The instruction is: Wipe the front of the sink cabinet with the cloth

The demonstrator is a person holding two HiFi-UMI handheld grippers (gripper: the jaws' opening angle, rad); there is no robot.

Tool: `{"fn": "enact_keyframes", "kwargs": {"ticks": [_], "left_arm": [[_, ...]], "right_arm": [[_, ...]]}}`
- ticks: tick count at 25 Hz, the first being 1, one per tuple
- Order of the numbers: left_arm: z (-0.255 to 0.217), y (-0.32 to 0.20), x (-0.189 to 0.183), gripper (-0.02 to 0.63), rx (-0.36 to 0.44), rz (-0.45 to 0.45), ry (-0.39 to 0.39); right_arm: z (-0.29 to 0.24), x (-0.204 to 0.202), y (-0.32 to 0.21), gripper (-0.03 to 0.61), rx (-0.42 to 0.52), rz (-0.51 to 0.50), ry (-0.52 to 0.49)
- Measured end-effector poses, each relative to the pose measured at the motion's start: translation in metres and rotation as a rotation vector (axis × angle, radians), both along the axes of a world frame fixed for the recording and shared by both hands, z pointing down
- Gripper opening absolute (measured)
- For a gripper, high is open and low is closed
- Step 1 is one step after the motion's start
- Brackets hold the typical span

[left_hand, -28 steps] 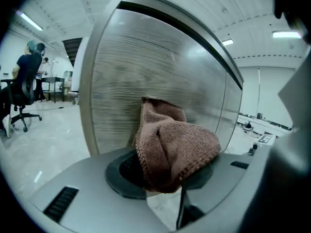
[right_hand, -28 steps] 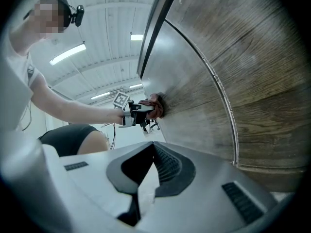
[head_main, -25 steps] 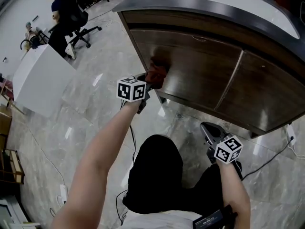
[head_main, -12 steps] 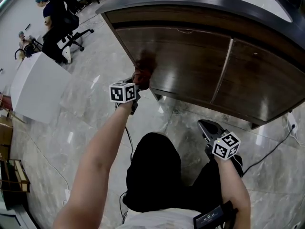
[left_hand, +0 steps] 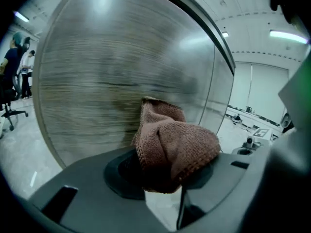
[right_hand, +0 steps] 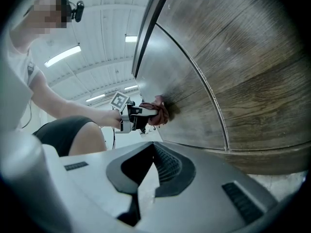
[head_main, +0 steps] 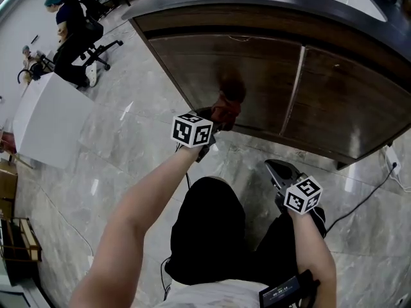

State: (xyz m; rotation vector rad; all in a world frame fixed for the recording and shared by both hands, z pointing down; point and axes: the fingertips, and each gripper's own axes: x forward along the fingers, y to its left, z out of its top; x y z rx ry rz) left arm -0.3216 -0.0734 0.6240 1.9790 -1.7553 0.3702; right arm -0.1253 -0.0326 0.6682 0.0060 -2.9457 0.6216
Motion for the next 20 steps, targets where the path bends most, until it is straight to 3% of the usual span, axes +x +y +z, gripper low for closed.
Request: {"fn": "enact_keyframes", "kwargs": {"ticks": [11, 20], "left_arm": [[0.0, -0.05, 0.103, 0.141, -0.014, 0.229, 0.041], [0.015, -0.075, 0.165, 0.141, -0.013, 0.333, 0.077]], "right_arm": [[-0.002, 0.022, -0.005, 0.012, 0.022, 0.039, -0.004], [-0.003, 0.045, -0.01, 0.012, 0.045, 0.073, 0.007]]}}
